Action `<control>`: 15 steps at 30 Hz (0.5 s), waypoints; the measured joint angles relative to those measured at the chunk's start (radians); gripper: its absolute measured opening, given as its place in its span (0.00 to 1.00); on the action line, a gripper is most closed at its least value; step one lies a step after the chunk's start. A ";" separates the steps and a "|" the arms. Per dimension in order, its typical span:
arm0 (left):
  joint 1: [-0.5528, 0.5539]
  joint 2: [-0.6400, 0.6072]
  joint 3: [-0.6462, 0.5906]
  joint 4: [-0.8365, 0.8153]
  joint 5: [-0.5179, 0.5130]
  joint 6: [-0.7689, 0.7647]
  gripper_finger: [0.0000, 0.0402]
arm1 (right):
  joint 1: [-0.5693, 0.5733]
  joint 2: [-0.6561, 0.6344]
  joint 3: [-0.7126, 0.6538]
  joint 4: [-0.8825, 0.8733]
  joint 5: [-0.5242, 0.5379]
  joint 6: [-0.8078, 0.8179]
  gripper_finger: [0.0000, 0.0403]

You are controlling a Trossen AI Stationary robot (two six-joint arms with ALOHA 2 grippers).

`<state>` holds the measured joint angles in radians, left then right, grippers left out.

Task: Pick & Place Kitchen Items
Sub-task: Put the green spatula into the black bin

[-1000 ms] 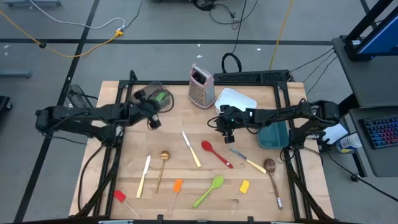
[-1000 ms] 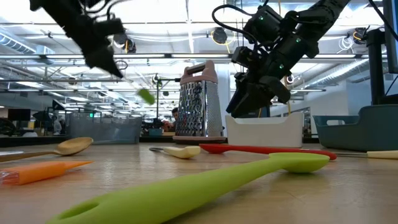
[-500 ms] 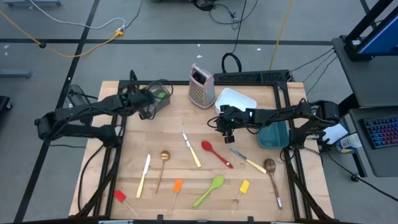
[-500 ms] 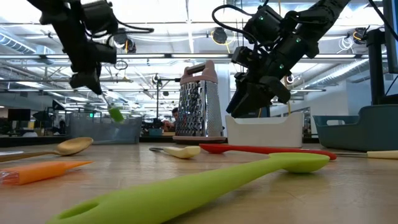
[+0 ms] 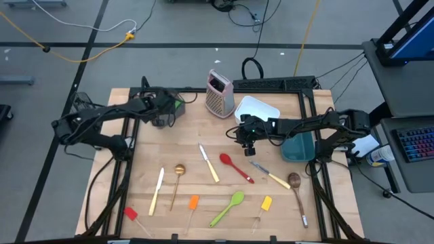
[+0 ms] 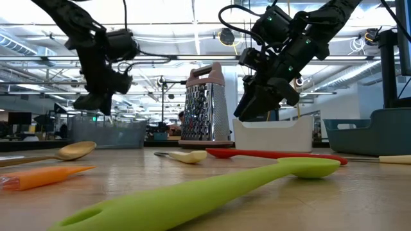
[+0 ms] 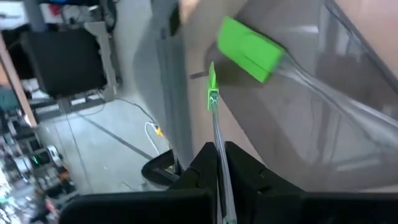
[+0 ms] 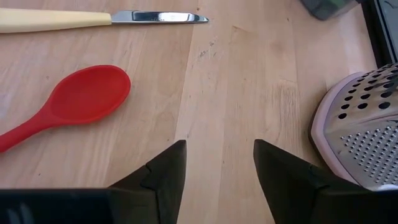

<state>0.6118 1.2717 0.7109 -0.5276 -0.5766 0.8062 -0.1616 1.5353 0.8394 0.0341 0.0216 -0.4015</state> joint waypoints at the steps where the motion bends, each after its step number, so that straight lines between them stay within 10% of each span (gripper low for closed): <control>1: 0.005 0.012 0.000 -0.009 0.000 0.023 0.01 | 0.000 0.000 0.000 0.000 0.000 0.000 0.45; 15: -0.001 0.084 0.000 -0.025 -0.242 0.084 0.33 | 0.000 0.000 0.000 0.000 0.000 -0.003 0.44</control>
<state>0.6104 1.3559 0.7109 -0.5524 -0.8185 0.8902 -0.1616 1.5356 0.8394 0.0341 0.0216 -0.4042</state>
